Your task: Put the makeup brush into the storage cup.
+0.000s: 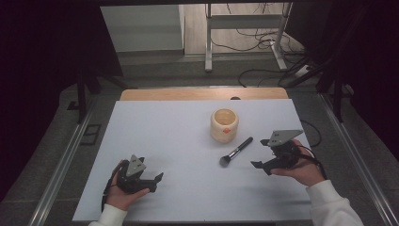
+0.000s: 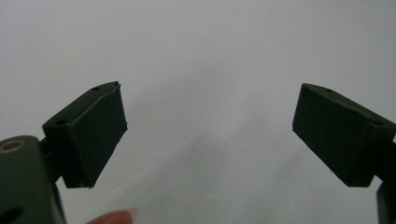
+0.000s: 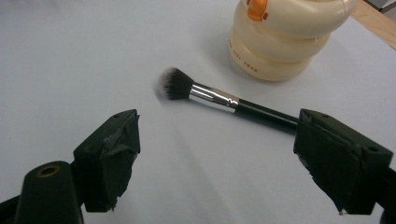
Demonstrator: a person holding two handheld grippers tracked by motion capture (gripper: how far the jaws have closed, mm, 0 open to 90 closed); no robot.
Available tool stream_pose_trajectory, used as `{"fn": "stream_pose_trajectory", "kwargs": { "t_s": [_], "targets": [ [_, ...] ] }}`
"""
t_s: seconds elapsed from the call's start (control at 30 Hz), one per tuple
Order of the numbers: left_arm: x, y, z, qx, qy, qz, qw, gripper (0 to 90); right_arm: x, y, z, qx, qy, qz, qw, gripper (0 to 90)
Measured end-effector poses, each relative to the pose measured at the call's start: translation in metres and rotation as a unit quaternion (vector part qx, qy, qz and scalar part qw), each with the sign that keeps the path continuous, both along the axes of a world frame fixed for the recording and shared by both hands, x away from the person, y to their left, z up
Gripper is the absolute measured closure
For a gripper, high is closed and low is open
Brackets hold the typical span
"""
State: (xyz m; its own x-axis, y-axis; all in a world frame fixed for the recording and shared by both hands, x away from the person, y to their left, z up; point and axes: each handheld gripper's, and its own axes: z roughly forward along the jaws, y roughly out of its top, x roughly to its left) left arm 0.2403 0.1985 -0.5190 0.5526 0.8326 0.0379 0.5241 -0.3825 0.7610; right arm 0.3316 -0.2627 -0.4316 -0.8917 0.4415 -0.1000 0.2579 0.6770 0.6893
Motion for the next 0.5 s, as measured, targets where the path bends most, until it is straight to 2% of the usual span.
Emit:
{"fn": "stream_pose_trajectory", "kwargs": {
  "t_s": [0.27, 0.4, 0.5],
  "targets": [
    [0.0, 0.0, 0.0, 0.001, 0.001, -0.001, 1.0, 10.6, 0.008, 0.006, 0.005, -0.014, -0.003, 0.019, 0.9997, 15.4],
    [0.0, 0.0, -0.001, 0.0, 0.001, -0.001, 1.0, 10.6, 0.01, 0.012, 0.005, -0.038, 0.001, 0.037, 0.9986, 15.4],
    [0.0, 0.0, -0.001, 0.0, 0.002, -0.003, 1.0, 10.6, 0.011, 0.016, 0.004, -0.047, 0.004, 0.049, 0.9977, 15.8]
  ]
}}
